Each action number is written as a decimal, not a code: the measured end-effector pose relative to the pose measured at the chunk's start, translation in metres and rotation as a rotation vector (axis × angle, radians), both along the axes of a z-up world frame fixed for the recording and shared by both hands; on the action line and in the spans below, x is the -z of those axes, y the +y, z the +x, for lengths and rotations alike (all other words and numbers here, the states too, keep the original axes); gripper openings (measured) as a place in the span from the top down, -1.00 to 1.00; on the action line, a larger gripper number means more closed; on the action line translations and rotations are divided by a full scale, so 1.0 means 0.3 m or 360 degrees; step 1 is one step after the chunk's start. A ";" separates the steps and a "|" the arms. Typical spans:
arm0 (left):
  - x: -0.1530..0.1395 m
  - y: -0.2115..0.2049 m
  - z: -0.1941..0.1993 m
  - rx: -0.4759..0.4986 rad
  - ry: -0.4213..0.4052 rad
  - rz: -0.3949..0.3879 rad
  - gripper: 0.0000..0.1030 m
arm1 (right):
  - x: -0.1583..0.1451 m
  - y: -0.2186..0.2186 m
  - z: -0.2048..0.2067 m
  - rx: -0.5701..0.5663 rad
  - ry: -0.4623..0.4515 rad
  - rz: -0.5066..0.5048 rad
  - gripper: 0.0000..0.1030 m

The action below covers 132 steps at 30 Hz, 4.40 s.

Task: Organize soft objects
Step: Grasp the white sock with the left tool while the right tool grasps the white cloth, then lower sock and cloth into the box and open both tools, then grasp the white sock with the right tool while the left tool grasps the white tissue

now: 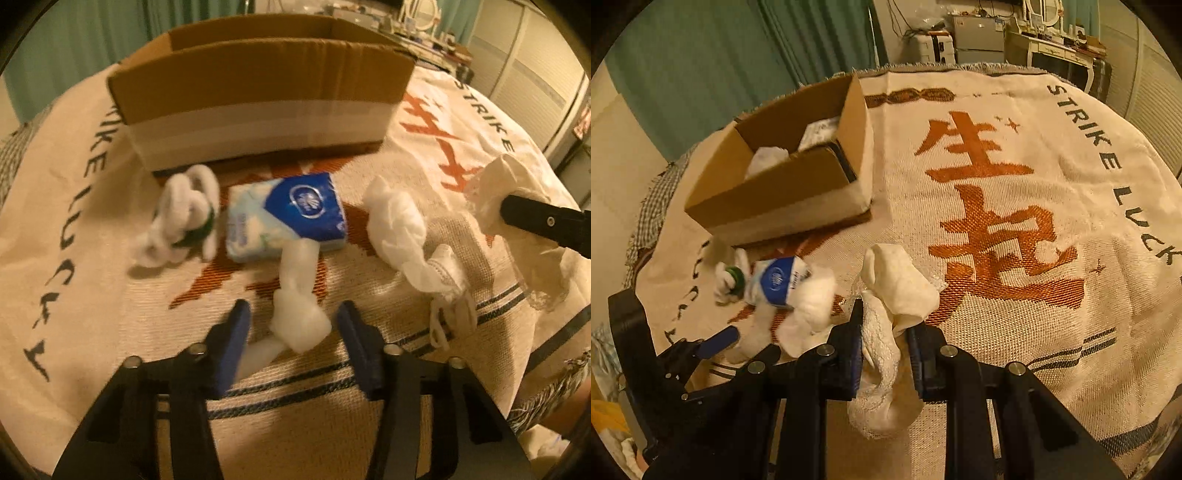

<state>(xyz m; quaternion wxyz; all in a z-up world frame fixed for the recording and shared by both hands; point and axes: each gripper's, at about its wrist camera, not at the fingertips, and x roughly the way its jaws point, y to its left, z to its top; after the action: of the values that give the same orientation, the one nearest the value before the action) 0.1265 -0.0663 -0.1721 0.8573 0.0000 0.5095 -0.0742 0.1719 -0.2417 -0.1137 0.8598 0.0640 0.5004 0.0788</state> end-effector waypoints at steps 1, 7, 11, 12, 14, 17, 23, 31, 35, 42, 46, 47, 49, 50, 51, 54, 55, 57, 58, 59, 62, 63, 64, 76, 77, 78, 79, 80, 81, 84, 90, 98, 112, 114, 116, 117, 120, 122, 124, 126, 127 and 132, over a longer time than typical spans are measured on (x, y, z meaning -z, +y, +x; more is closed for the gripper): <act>0.004 -0.007 0.002 0.0011 -0.0005 0.0021 0.24 | 0.005 0.001 0.004 -0.0008 0.0005 -0.0003 0.60; -0.027 0.001 -0.012 -0.0002 -0.0003 -0.0015 0.45 | -0.004 0.016 -0.012 -0.0039 -0.0006 0.0003 0.60; -0.088 0.004 -0.050 0.0008 -0.0052 0.0008 0.45 | -0.053 0.031 -0.044 -0.0056 -0.0044 0.0014 0.60; -0.116 0.010 -0.068 0.0006 -0.0076 0.0019 0.45 | -0.068 0.035 -0.052 -0.0059 -0.0052 0.0022 0.60; -0.158 0.023 -0.093 -0.0017 -0.0113 0.0043 0.46 | -0.109 0.044 -0.078 -0.0057 -0.0071 0.0041 0.60; -0.245 0.056 -0.130 -0.0052 -0.0169 0.0008 0.46 | -0.185 0.073 -0.132 -0.0091 -0.0132 0.0037 0.60; -0.421 0.105 -0.162 -0.0073 -0.0318 -0.0072 0.46 | -0.329 0.121 -0.196 -0.0167 -0.0244 0.0031 0.60; -0.606 0.111 -0.024 -0.0019 -0.0541 -0.0022 0.46 | -0.545 0.197 -0.083 -0.0251 -0.0457 0.0019 0.60; -0.635 0.135 0.106 -0.0023 -0.0577 -0.0046 0.46 | -0.587 0.247 0.064 -0.0286 -0.0507 -0.0006 0.60; -0.520 0.161 0.388 -0.0023 -0.0519 -0.0040 0.46 | -0.469 0.285 0.365 -0.0295 -0.0435 0.0072 0.60; -0.413 0.153 0.508 0.0016 -0.0456 -0.0013 0.41 | -0.339 0.293 0.509 -0.0282 -0.0339 0.0104 0.60; -0.395 0.149 0.525 0.0016 -0.0448 0.0004 0.40 | -0.313 0.292 0.530 -0.0277 -0.0323 0.0110 0.60; -0.357 0.145 0.553 0.0007 -0.0425 0.0035 0.38 | -0.261 0.293 0.578 -0.0260 -0.0279 0.0121 0.55; -0.341 0.141 0.565 -0.0006 -0.0405 0.0055 0.38 | -0.244 0.289 0.594 -0.0247 -0.0267 0.0118 0.46; -0.324 0.142 0.575 -0.0018 -0.0379 0.0069 0.38 | -0.229 0.286 0.608 -0.0236 -0.0259 0.0119 0.43; -0.312 0.151 0.580 -0.0037 -0.0348 0.0046 -0.21 | -0.214 0.271 0.631 -0.0198 -0.0258 0.0128 0.09; -0.318 0.159 0.576 -0.0071 -0.0359 0.0047 -0.39 | -0.222 0.265 0.628 -0.0187 -0.0267 0.0127 -0.10; -0.350 0.169 0.559 -0.0109 -0.0403 0.0056 -0.40 | -0.252 0.253 0.618 -0.0164 -0.0291 0.0108 -0.17; -0.384 0.175 0.541 -0.0121 -0.0418 0.0055 -0.40 | -0.273 0.246 0.605 -0.0152 -0.0302 0.0103 -0.19; -0.403 0.179 0.533 -0.0125 -0.0427 0.0055 -0.40 | -0.304 0.236 0.590 -0.0139 -0.0316 0.0101 -0.22; -0.528 0.188 0.468 -0.0136 -0.0522 0.0071 -0.40 | -0.419 0.200 0.527 -0.0112 -0.0383 0.0096 -0.45; -0.578 0.193 0.438 -0.0150 -0.0568 0.0081 -0.40 | -0.462 0.191 0.503 -0.0104 -0.0402 0.0087 -0.45; -0.641 0.198 0.399 -0.0164 -0.0620 0.0081 -0.40 | -0.516 0.182 0.469 -0.0101 -0.0439 0.0070 -0.46; -1.105 0.250 -0.054 -0.0224 -0.1001 0.0074 -0.79 | -1.012 0.104 -0.005 -0.0125 -0.0739 -0.0079 -0.83; -1.107 0.250 -0.080 -0.0226 -0.1006 0.0078 -0.79 | -1.021 0.101 -0.040 -0.0126 -0.0745 -0.0097 -0.85; -1.108 0.255 -0.116 -0.0232 -0.1001 0.0086 -0.79 | -1.025 0.098 -0.073 -0.0130 -0.0748 -0.0108 -0.85; -1.102 0.256 -0.135 -0.0236 -0.0998 0.0088 -0.79 | -1.022 0.097 -0.096 -0.0136 -0.0745 -0.0110 -0.86; -1.090 0.258 -0.159 -0.0238 -0.0993 0.0095 -0.79 | -1.014 0.095 -0.121 -0.0145 -0.0736 -0.0106 -0.86; -1.074 0.260 -0.178 -0.0242 -0.0986 0.0104 -0.79 | -1.000 0.090 -0.144 -0.0153 -0.0726 -0.0102 -0.86; -1.004 0.257 -0.207 -0.0251 -0.0943 0.0133 -0.79 | -0.919 0.092 -0.193 -0.0171 -0.0677 -0.0112 -0.86; -0.765 0.277 -0.168 -0.0357 -0.0718 0.0107 -0.79 | -0.625 0.121 -0.188 -0.0214 -0.0477 -0.0187 -0.86; -0.445 0.228 -0.134 -0.0349 -0.0506 0.0115 -0.79 | -0.166 0.185 -0.121 -0.0418 -0.0143 -0.0185 -0.65; -0.239 0.126 -0.039 -0.0297 -0.0201 0.0081 -0.79 | 0.136 0.174 -0.047 -0.0429 0.0183 -0.0263 0.51; -0.237 0.103 -0.039 -0.0268 -0.0206 0.0096 -0.79 | 0.102 0.143 -0.052 -0.0387 0.0136 -0.0252 0.53; -0.239 0.070 -0.046 -0.0233 -0.0205 0.0093 -0.79 | 0.071 0.105 -0.064 -0.0368 0.0109 -0.0220 0.53; -0.238 0.049 -0.051 -0.0216 -0.0204 0.0083 -0.79 | 0.056 0.087 -0.068 -0.0357 0.0091 -0.0221 0.53; -0.229 0.003 -0.054 -0.0191 -0.0191 0.0060 -0.77 | 0.013 0.042 -0.065 -0.0321 0.0044 -0.0227 0.53; -0.216 -0.035 -0.050 -0.0179 -0.0187 0.0061 -0.76 | 0.002 0.009 -0.056 -0.0294 0.0034 -0.0194 0.53; -0.205 -0.068 -0.033 -0.0160 -0.0186 0.0058 -0.75 | 0.008 -0.019 -0.040 -0.0265 0.0047 -0.0184 0.53; -0.195 -0.092 -0.015 -0.0142 -0.0188 0.0054 -0.75 | 0.019 -0.050 -0.014 -0.0230 0.0064 -0.0180 0.53; -0.186 -0.106 -0.002 -0.0135 -0.0193 0.0051 -0.68 | 0.024 -0.065 -0.004 -0.0218 0.0070 -0.0165 0.53; -0.124 -0.170 0.067 -0.0086 -0.0157 0.0033 -0.43 | 0.041 -0.108 0.046 -0.0190 0.0068 -0.0142 0.53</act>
<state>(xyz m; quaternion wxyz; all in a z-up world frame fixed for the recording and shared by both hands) 0.1467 -0.1173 -0.1350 0.8830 -0.0012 0.4672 -0.0455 0.1858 -0.2742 -0.1260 0.8447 -0.0027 0.5247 0.1063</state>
